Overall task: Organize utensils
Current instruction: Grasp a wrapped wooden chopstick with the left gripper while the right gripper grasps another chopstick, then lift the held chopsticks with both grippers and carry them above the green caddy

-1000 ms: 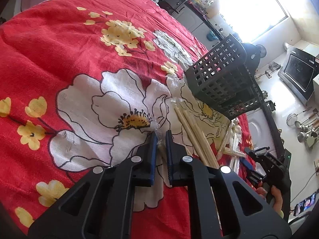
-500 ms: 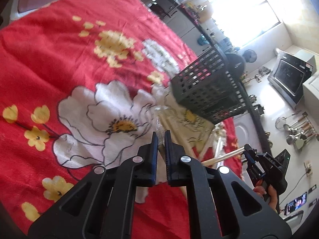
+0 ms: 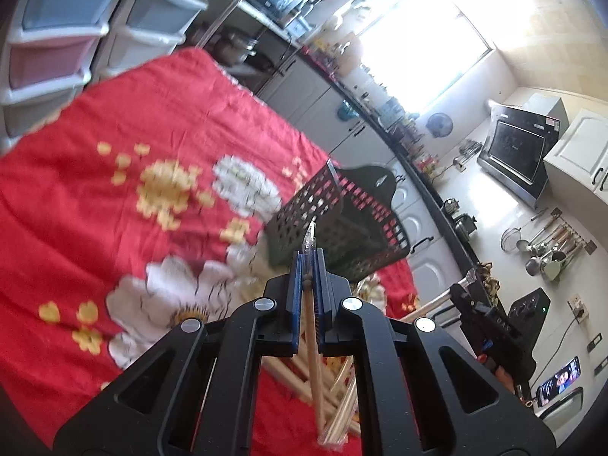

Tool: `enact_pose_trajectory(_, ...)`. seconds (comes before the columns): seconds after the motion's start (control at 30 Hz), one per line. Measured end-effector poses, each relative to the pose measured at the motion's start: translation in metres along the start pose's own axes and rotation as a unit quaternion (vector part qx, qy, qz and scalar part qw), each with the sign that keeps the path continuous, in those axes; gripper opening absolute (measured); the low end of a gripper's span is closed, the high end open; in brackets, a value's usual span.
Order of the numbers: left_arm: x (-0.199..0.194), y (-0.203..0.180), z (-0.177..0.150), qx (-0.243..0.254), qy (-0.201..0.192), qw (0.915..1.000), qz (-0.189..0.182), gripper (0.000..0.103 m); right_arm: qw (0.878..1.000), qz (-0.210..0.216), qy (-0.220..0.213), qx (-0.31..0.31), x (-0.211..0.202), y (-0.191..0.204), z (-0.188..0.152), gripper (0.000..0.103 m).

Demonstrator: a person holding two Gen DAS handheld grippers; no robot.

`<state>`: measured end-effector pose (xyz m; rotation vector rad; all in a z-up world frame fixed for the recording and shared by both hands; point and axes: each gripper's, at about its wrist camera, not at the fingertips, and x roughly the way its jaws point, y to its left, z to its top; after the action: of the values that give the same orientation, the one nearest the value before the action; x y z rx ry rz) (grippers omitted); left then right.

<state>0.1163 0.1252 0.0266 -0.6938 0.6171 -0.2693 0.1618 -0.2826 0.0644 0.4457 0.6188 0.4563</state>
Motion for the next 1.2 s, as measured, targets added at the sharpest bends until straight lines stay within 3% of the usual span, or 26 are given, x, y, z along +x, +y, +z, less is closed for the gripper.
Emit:
enact_pose_trajectory(0.33,-0.008,-0.045,0.029,0.047,-0.032,0.9982,-0.022,0.003,0.997,0.025,-0.014,-0.077,-0.011,0.042,0.018,0.006)
enact_pose_trajectory(0.67,-0.011,-0.105,0.057,0.106,-0.074,0.9902,-0.053,0.003,0.989,0.041,-0.052,-0.131,-0.028,0.072,0.047,0.006)
enact_pose_trajectory(1.2,-0.004,-0.159,0.11,0.161,-0.159,0.9737,-0.029,0.003,0.978,0.012,-0.119,-0.171,-0.021,0.085,0.101,0.006)
